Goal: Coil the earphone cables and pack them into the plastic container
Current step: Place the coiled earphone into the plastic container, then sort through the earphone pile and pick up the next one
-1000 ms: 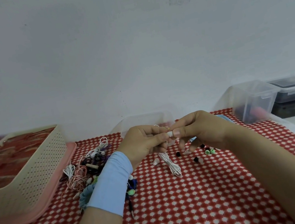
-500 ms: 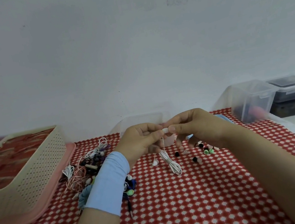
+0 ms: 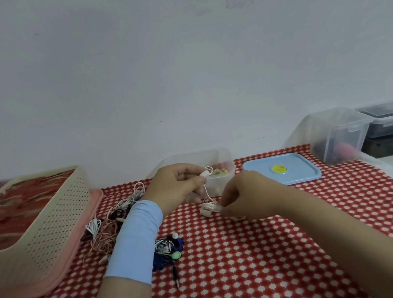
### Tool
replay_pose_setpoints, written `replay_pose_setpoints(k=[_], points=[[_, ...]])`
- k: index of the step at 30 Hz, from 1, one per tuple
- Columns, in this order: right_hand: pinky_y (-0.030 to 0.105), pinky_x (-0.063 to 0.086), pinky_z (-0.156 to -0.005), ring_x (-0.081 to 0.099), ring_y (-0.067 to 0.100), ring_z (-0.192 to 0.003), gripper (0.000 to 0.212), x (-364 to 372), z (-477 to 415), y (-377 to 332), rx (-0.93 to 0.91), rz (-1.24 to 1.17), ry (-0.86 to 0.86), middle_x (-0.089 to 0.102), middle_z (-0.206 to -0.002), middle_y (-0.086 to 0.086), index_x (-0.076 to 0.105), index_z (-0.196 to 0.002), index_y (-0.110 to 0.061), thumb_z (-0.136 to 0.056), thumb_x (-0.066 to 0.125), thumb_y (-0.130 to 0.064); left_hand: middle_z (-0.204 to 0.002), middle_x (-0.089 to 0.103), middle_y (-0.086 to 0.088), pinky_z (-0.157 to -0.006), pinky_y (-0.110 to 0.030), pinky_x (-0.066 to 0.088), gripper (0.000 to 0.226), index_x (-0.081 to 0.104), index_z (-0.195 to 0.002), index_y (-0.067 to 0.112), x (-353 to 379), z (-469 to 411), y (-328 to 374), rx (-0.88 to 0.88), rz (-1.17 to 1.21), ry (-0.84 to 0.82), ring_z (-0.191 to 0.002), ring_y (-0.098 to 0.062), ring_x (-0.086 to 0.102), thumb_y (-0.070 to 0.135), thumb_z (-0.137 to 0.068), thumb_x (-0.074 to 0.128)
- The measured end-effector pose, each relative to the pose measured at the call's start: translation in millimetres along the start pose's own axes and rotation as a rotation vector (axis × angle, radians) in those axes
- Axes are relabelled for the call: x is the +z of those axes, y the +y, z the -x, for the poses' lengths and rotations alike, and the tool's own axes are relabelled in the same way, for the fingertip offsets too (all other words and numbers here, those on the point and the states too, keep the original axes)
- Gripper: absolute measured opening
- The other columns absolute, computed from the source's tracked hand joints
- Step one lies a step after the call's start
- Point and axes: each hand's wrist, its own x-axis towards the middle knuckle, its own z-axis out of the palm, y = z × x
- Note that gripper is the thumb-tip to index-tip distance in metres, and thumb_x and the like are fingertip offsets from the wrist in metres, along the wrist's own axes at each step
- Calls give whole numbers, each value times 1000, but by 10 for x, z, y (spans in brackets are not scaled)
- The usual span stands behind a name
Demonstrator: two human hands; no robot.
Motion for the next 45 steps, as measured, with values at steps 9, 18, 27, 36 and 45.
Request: replay_pose_setpoints(k=[9,18,27,36,45], points=[[9,47,-66,65,-6,-78,1,-316,-55,5,-93,-137,314,72,-83,-19,76,-87,-33,-87,75,-33,-90,73,-6,-63,-30,60,15,74,-103,17,-156,-12,137,143,-19,199,-69,-11,69,12,-89,70],[25,52,-75,64,3,-82,11,-533,-598,-313,-132,6,355,72,-98,-13,77,-98,-26,-91,73,-34,-93,72,5,-75,-21,49,14,71,-100,27,-457,-375,249,80,-384,260,-85,-10,67,22,-87,69],[26,48,-88,63,12,-111,27,-153,-868,-415,-59,319,251,70,-123,-11,72,-121,-29,-94,70,-30,-127,63,9,-92,-24,42,31,65,-122,30,-701,-390,7,19,-777,104,-109,-11,59,25,-91,66],[34,56,-91,67,11,-99,20,131,-667,-1033,-313,192,209,75,-110,-8,78,-107,-27,-97,62,-21,-120,67,5,-100,-32,46,22,69,-112,26,-1140,-3,-156,-71,-855,125,-110,-16,61,19,-93,62],[36,52,-98,64,25,-111,33,844,-998,-1347,-187,304,-42,66,-127,7,61,-133,-14,-100,59,-17,-140,57,-1,-80,-23,43,44,55,-138,28,-1303,318,-327,-213,-958,0,-107,-20,61,24,-94,60]])
